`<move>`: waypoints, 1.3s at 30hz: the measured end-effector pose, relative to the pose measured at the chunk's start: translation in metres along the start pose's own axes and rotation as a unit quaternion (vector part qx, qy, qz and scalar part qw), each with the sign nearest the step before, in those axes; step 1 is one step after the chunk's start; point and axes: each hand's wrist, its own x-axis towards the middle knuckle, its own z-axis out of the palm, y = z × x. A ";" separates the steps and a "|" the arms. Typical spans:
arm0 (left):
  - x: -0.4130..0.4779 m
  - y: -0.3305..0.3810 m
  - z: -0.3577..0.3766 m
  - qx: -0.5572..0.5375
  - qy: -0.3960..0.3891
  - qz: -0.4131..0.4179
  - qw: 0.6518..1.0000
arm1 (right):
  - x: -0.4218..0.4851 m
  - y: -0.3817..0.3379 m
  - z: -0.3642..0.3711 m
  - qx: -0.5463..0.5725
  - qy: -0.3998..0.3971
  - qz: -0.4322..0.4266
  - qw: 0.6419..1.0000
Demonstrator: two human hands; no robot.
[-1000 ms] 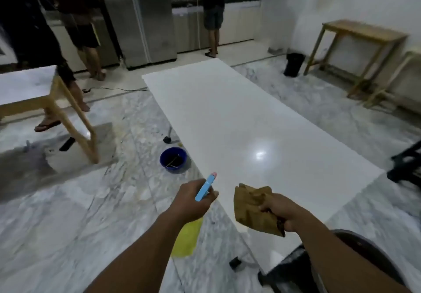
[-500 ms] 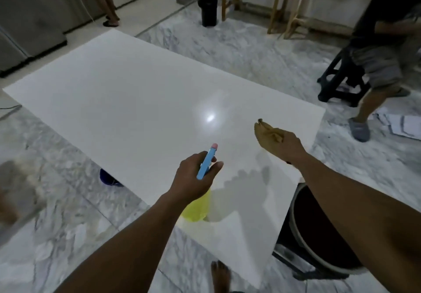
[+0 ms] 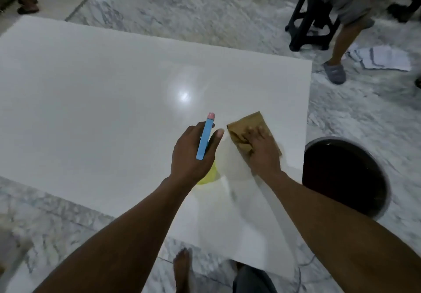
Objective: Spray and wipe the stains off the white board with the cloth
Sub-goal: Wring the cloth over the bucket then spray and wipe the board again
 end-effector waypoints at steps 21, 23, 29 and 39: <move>-0.079 -0.069 -0.073 -0.046 -0.045 0.106 0.992 | -0.234 -0.096 0.073 0.088 0.047 0.105 0.989; -0.073 -0.067 -0.077 -0.045 -0.039 0.083 0.995 | -0.213 -0.100 0.027 0.171 -0.003 0.166 0.971; -0.043 -0.054 -0.078 -0.065 -0.042 0.056 0.995 | -0.134 -0.112 -0.082 0.452 -0.025 0.248 0.856; -0.023 -0.073 -0.079 -0.056 -0.036 0.056 0.996 | -0.054 -0.102 0.012 0.059 -0.065 0.193 0.977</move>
